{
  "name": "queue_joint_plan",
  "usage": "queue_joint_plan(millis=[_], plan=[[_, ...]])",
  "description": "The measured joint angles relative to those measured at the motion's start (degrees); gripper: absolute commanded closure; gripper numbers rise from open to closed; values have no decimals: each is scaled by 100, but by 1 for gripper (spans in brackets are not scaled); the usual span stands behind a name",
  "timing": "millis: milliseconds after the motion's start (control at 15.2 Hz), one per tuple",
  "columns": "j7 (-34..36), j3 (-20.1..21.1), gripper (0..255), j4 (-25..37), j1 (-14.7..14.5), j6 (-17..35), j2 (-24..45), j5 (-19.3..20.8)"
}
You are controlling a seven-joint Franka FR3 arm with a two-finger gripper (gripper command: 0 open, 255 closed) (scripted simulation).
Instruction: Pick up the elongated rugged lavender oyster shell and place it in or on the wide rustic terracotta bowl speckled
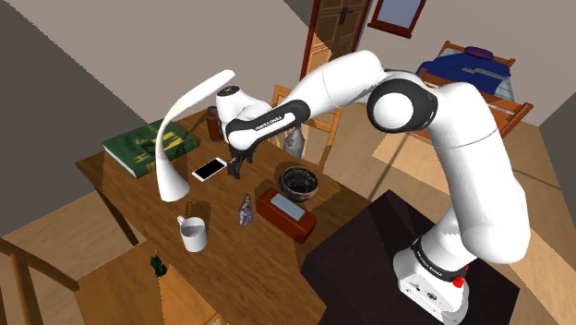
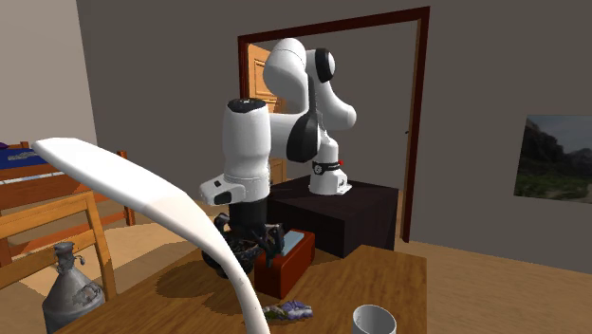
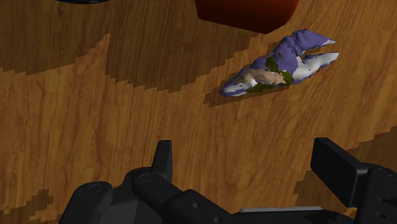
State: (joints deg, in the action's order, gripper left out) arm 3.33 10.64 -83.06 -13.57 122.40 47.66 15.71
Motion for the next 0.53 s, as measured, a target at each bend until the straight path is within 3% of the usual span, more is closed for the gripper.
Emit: queue_joint_plan(millis=[528], plan=[[21,-67,0,122,-36,309,440,81]])
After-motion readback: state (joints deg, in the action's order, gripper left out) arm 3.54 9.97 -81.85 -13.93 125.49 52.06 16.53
